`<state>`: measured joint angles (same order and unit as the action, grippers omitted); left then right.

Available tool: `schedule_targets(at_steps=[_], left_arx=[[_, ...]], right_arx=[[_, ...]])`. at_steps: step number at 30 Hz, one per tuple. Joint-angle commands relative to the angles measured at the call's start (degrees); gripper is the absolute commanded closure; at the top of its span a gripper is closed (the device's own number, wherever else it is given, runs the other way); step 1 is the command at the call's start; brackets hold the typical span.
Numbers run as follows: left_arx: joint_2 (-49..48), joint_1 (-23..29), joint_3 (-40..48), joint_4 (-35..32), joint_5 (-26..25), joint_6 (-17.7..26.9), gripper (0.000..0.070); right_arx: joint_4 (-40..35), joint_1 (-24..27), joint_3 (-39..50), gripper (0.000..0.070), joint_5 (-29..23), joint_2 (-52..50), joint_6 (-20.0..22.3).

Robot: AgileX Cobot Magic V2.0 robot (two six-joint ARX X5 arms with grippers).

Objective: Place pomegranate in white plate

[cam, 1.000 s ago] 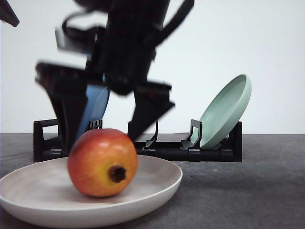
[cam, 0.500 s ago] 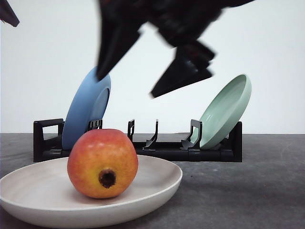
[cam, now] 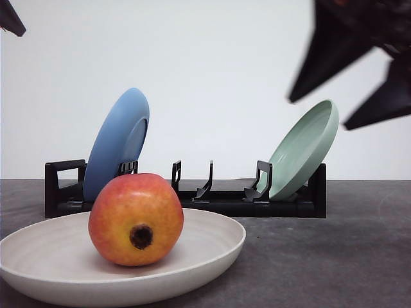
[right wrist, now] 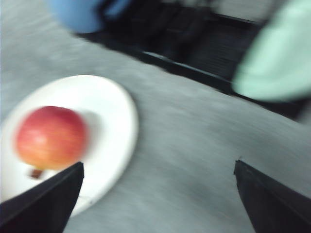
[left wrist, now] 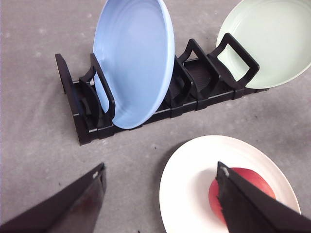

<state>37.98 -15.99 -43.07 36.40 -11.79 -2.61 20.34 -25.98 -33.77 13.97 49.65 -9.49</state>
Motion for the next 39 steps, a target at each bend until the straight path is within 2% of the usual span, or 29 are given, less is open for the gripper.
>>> schedule_targets(at_steps=[1,7,8,9,10,11,12,13,15,31,36,39], left_arx=[[0.2,-0.2,-0.3,-0.1,-0.1,0.0,0.0270],[0.1,-0.2,-0.3,0.0,-0.1,0.1,0.0269],[0.1,-0.2,-0.3,0.3,-0.1,0.1,0.0271],[0.1,-0.2,-0.3,0.7,-0.1,0.0,0.0292],[0.1,-0.2,-0.3,1.2,-0.1,0.0,0.0343],[0.1,-0.2,-0.3,1.2,-0.1,0.0,0.0564],[0.1,-0.2,-0.3,1.2,-0.1,0.0,0.0691],[0.1,-0.2,-0.3,1.3,-0.1,0.0,0.0670],[0.1,-0.2,-0.3,1.4,-0.1,0.0,0.0700],[0.1,-0.1,-0.3,1.3,-0.1,0.0,0.0700],[-1.1,2.2,0.5,1.0,-0.1,0.4,0.0700],[-3.8,4.8,3.6,-2.6,-0.1,0.6,0.0700]], right_arx=[[-0.1,2.0,-0.1,0.0070,0.7,-0.4,1.5],[-0.5,4.0,-0.1,0.0070,0.9,-0.8,1.4],[-0.4,4.0,-0.1,0.0078,0.9,-0.8,1.4],[-0.3,4.0,-0.1,0.0123,0.9,-0.8,1.3],[-0.1,4.0,-0.1,0.0226,0.9,-0.8,1.0],[-0.1,4.0,-0.1,0.0433,0.9,-0.8,1.0],[-0.2,4.0,-0.1,0.0593,0.9,-0.7,1.0],[-0.3,4.0,-0.1,0.0677,0.9,-0.7,1.1],[-0.7,4.0,-0.1,0.0672,1.0,-0.7,1.0],[-1.5,4.0,-0.1,0.0672,1.0,-0.7,1.0],[-1.5,4.0,-0.1,0.0672,1.0,-0.7,1.0],[-1.5,4.0,-0.1,0.0672,1.0,-0.7,1.0]])
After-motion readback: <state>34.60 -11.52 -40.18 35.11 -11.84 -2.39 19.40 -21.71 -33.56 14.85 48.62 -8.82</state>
